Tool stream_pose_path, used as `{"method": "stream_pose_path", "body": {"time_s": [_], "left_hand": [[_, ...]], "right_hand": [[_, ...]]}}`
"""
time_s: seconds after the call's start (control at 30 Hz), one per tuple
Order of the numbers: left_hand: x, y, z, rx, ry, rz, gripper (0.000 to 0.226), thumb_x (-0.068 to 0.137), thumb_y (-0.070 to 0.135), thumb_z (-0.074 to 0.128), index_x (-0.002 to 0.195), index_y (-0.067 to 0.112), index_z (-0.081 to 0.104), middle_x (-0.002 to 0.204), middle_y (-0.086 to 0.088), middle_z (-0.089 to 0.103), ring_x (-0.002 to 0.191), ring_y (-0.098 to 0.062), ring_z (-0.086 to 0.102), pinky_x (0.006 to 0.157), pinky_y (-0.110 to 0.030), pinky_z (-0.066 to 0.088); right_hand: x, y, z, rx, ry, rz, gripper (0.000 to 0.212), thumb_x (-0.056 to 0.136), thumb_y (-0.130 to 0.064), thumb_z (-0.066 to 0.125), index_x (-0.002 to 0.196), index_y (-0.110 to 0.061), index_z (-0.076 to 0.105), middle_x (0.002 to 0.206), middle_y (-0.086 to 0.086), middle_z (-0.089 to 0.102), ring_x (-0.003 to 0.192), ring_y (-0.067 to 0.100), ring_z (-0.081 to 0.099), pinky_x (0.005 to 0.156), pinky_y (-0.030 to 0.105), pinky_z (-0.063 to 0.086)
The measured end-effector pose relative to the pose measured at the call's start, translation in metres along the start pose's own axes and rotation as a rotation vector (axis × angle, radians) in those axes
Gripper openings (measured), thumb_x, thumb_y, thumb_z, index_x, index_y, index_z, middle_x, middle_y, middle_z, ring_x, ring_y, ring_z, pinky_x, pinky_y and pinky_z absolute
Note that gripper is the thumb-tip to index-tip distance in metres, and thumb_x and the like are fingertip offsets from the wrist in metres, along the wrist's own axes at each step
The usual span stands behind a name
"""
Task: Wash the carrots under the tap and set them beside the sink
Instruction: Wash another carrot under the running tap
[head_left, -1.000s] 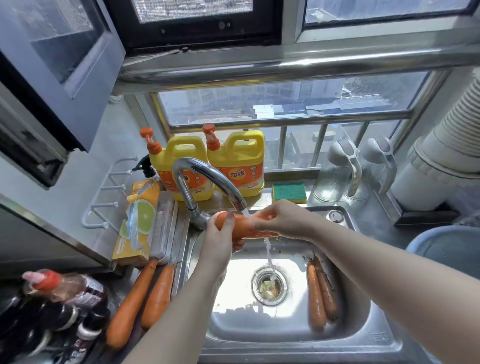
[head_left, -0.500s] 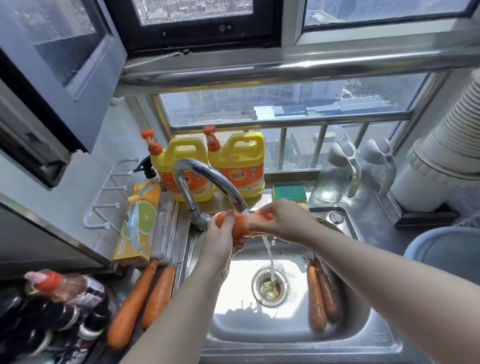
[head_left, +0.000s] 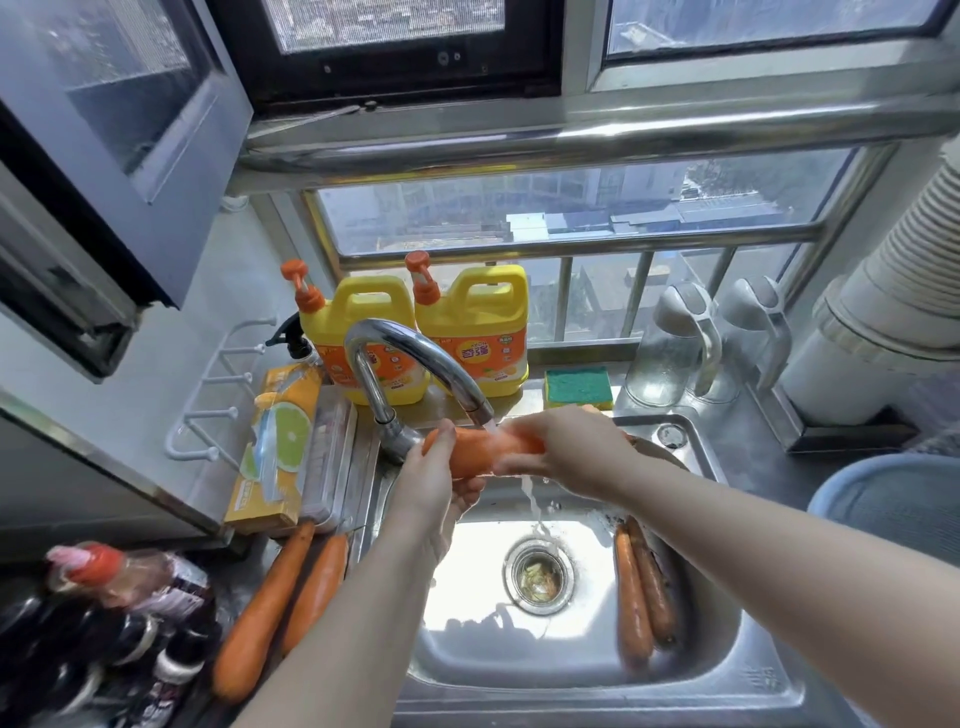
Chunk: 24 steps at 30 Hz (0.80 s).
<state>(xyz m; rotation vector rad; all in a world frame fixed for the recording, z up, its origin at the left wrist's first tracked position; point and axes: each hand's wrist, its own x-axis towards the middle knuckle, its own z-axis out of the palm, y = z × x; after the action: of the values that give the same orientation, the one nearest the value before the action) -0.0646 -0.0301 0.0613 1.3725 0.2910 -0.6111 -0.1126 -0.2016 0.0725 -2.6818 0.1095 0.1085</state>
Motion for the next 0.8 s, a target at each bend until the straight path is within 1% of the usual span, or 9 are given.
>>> {"method": "stream_pose_path", "body": {"time_s": [0.13,0.2,0.27,0.3,0.4,0.47,0.57,0.63,0.8], "left_hand": [[-0.001,0.002,-0.003,-0.020,0.011,-0.101,0.043,0.100,0.044,0.057,0.121,0.006,0.057,0.089,-0.014,0.064,0.062,-0.019,0.058,0.057,-0.028,0.052],[-0.001,0.001,-0.003,-0.023,0.029,-0.137,0.045,0.100,0.045,0.057,0.121,0.005,0.057,0.086,-0.014,0.064,0.059,-0.018,0.057,0.053,-0.026,0.051],[0.000,-0.001,-0.002,-0.038,0.049,-0.156,0.047,0.100,0.046,0.056,0.123,0.005,0.056,0.082,-0.014,0.065,0.054,-0.016,0.057,0.049,-0.025,0.051],[-0.001,-0.002,-0.001,-0.048,0.049,-0.167,0.047,0.100,0.046,0.056,0.122,0.004,0.056,0.077,-0.014,0.065,0.051,-0.016,0.057,0.046,-0.025,0.050],[-0.005,-0.005,0.004,-0.076,0.020,-0.197,0.048,0.101,0.047,0.054,0.119,0.003,0.056,0.058,-0.009,0.063,0.044,-0.013,0.056,0.043,-0.022,0.049],[-0.004,-0.005,0.002,-0.069,0.018,-0.193,0.048,0.099,0.049,0.057,0.118,0.005,0.057,0.063,-0.009,0.063,0.047,-0.013,0.055,0.043,-0.022,0.049],[-0.002,-0.002,-0.002,-0.022,0.025,-0.162,0.051,0.092,0.051,0.066,0.118,0.008,0.059,0.077,-0.010,0.062,0.047,-0.012,0.053,0.045,-0.022,0.048],[-0.001,0.000,-0.001,-0.004,0.012,-0.130,0.050,0.093,0.051,0.065,0.117,0.007,0.060,0.072,-0.008,0.060,0.046,-0.012,0.051,0.045,-0.021,0.046],[0.000,-0.002,0.004,0.025,0.011,-0.085,0.049,0.098,0.050,0.058,0.119,0.006,0.062,0.067,-0.007,0.059,0.049,-0.013,0.050,0.051,-0.023,0.044]], "right_hand": [[0.002,0.009,-0.002,0.125,-0.130,-0.094,0.024,0.095,-0.050,0.062,0.114,-0.037,0.069,0.081,-0.016,0.062,0.076,0.013,0.057,0.074,0.034,0.046],[0.001,0.006,-0.001,0.081,-0.111,-0.060,0.023,0.099,-0.051,0.054,0.111,-0.037,0.069,0.088,-0.014,0.067,0.082,0.012,0.057,0.092,0.038,0.040],[0.000,-0.004,0.002,-0.053,-0.052,-0.021,0.032,0.097,-0.060,0.048,0.105,-0.036,0.067,0.097,-0.010,0.072,0.095,0.014,0.062,0.114,0.047,0.024],[0.000,-0.009,0.003,-0.118,-0.017,-0.003,0.037,0.094,-0.066,0.048,0.101,-0.034,0.065,0.097,-0.009,0.072,0.098,0.016,0.064,0.118,0.050,0.017],[-0.003,-0.014,0.008,-0.208,0.061,0.004,0.042,0.083,-0.077,0.052,0.085,-0.035,0.052,0.088,-0.009,0.068,0.096,0.017,0.065,0.118,0.051,0.017],[-0.004,-0.011,0.007,-0.188,0.053,-0.008,0.046,0.077,-0.082,0.049,0.084,-0.037,0.050,0.083,-0.011,0.065,0.092,0.016,0.064,0.117,0.051,0.020],[-0.004,-0.003,0.006,-0.091,0.020,-0.046,0.052,0.070,-0.086,0.046,0.095,-0.042,0.056,0.088,-0.013,0.068,0.095,0.013,0.065,0.118,0.051,0.019],[-0.003,-0.002,0.007,-0.071,0.081,-0.048,0.059,0.072,-0.088,0.046,0.106,-0.042,0.062,0.094,-0.013,0.072,0.099,0.012,0.066,0.119,0.050,0.017],[-0.004,-0.010,0.009,-0.113,0.142,0.008,0.082,0.065,-0.097,0.024,0.103,-0.040,0.068,0.087,-0.012,0.073,0.093,0.009,0.066,0.116,0.047,0.020]]}}
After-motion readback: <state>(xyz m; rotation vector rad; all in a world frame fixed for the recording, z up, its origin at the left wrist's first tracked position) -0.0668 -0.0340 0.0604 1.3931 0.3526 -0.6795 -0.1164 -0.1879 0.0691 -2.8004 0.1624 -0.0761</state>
